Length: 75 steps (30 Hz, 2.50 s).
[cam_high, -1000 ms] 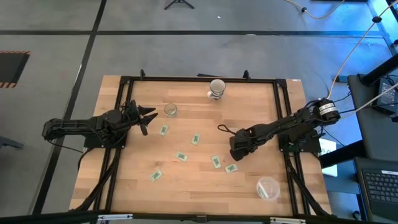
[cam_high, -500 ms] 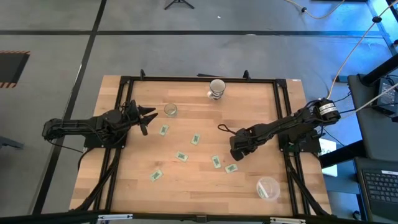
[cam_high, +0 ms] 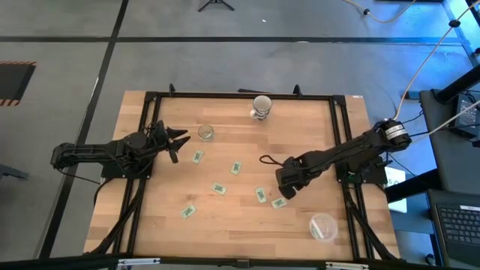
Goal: Pick and place Stevia / Truvia into bins
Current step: Put the green stevia packet into the transparent container
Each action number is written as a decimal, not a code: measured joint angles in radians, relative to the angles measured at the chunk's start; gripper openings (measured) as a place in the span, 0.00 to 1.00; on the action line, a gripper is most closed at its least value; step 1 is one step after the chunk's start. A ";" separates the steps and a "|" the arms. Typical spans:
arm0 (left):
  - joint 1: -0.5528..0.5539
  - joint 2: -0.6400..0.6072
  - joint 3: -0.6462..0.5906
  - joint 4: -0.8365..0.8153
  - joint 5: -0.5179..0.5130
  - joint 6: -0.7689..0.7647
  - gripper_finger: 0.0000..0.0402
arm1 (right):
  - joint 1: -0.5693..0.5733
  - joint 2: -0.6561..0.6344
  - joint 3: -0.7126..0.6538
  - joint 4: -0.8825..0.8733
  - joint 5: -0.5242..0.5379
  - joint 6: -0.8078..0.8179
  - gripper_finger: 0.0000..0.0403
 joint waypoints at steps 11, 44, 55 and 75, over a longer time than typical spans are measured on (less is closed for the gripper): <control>0.000 0.000 0.000 0.000 0.000 0.000 0.36 | 0.191 -0.001 0.431 -0.397 -0.119 0.071 0.09; 0.000 0.000 0.001 0.092 0.000 -0.003 0.36 | 0.691 -0.001 0.105 -0.027 -0.031 0.818 0.09; 0.000 0.000 0.001 0.090 0.000 -0.002 0.36 | 0.691 -0.002 0.044 0.037 -0.044 0.871 0.09; 0.000 0.000 0.001 0.090 0.000 0.000 0.36 | 0.679 -0.001 0.076 0.039 -0.073 0.858 0.24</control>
